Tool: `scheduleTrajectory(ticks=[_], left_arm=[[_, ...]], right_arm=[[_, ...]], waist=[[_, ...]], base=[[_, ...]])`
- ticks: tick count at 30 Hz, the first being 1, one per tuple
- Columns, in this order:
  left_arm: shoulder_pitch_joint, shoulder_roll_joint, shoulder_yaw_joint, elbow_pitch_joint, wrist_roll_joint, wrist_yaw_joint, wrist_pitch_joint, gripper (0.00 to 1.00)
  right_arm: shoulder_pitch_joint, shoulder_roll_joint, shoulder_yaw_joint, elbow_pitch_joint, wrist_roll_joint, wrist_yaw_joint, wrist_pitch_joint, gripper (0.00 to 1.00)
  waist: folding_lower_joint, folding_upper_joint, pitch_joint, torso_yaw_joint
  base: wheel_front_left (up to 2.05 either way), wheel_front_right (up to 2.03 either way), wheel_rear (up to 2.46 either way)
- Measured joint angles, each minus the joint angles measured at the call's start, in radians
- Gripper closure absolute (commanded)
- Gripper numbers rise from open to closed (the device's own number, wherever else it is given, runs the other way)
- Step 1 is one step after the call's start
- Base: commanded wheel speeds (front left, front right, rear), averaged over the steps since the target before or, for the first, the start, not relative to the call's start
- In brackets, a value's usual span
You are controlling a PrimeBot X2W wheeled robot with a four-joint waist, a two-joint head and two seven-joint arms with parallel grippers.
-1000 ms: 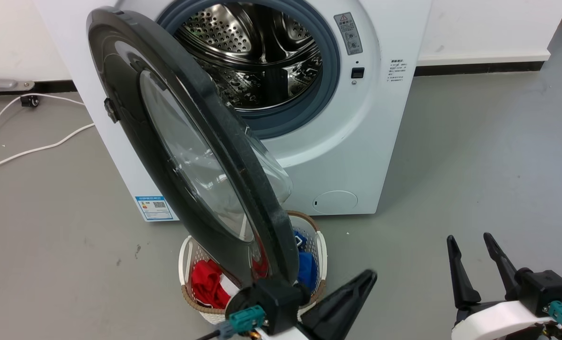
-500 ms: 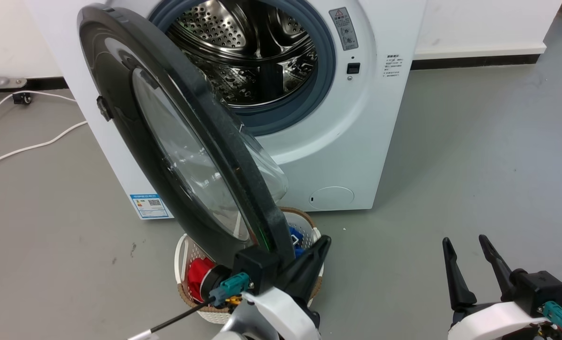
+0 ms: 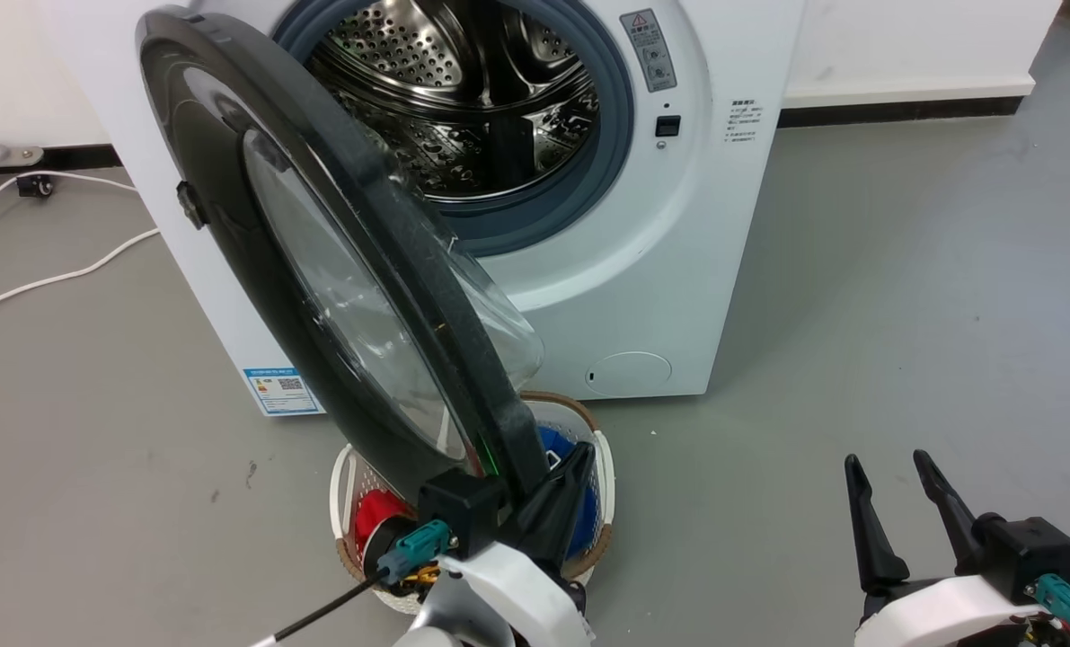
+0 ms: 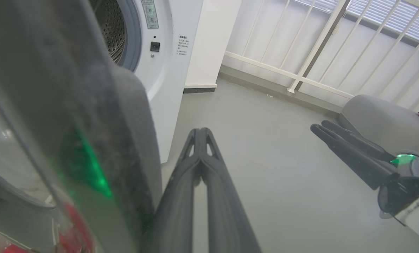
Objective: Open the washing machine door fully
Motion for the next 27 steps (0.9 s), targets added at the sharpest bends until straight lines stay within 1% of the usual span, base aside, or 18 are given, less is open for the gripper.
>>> scheduleTrajectory(ticks=[8, 15, 18, 27], left_arm=[[0.064, 0.024, 0.007, -0.047, 0.016, 0.039, -0.022, 1.0], [0.134, 0.051, 0.029, -0.131, 0.008, 0.089, -0.02, 1.0], [0.149, 0.073, 0.04, -0.165, 0.012, 0.105, -0.015, 1.0], [0.177, 0.08, 0.057, -0.214, 0.01, 0.135, -0.015, 1.0]], right_arm=[[0.0, 0.002, -0.005, 0.004, 0.0, 0.0, -0.005, 0.0], [0.001, 0.003, -0.014, 0.004, 0.0, 0.0, -0.009, 0.0], [0.002, 0.003, -0.021, 0.002, 0.0, 0.0, -0.007, 0.0], [0.003, 0.004, -0.039, -0.015, -0.003, 0.0, -0.002, 0.0]], waist=[[0.0, 0.0, -0.005, 0.036], [0.0, 0.0, -0.003, 0.08], [0.0, 0.0, 0.0, 0.108], [0.0, 0.0, 0.009, 0.23]], base=[[0.0, 0.0, 0.0], [0.0, 0.0, 0.0], [0.0, 0.0, 0.0], [0.0, 0.0, 0.0]])
